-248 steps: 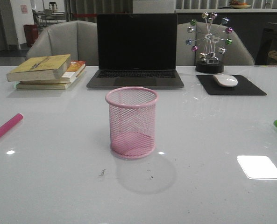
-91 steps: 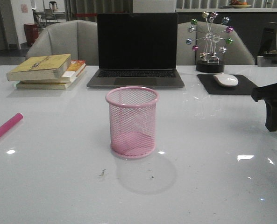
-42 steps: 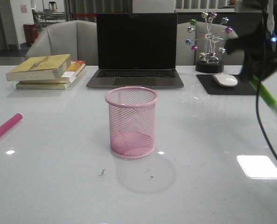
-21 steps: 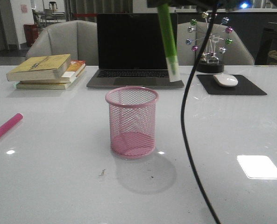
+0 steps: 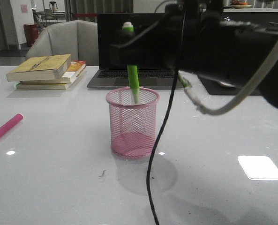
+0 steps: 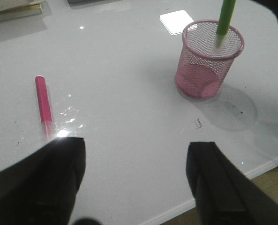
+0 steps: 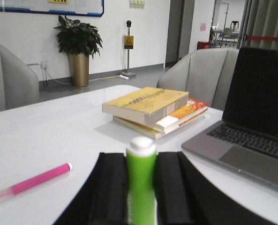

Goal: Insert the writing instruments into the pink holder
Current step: 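Carry the green marker over the pink holder and lower it in, then open the right gripper and withdraw it from the holder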

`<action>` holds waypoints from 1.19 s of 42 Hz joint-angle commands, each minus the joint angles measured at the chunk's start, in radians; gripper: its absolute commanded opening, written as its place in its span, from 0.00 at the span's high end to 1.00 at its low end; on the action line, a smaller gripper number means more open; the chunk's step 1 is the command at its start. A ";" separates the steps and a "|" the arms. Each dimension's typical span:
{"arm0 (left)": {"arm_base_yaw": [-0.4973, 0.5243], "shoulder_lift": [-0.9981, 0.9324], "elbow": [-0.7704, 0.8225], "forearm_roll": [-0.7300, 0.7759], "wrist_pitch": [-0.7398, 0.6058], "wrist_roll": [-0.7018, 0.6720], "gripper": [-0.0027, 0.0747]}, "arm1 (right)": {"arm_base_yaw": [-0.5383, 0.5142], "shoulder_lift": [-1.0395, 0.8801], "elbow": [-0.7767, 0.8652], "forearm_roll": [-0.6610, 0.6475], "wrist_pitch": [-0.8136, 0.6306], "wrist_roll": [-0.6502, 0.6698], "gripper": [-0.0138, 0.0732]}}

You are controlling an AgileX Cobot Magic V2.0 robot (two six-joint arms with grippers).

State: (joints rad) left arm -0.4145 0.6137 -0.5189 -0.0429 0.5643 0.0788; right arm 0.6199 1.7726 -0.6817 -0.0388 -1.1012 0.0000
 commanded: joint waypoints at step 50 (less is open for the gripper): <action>-0.007 0.006 -0.032 -0.012 -0.070 0.001 0.31 | 0.000 -0.894 -0.087 0.004 1.572 0.000 0.28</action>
State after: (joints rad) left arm -0.4145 0.6137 -0.5189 -0.0429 0.5643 0.0788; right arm 0.6199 0.9441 -0.7389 -0.0375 0.4359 0.0000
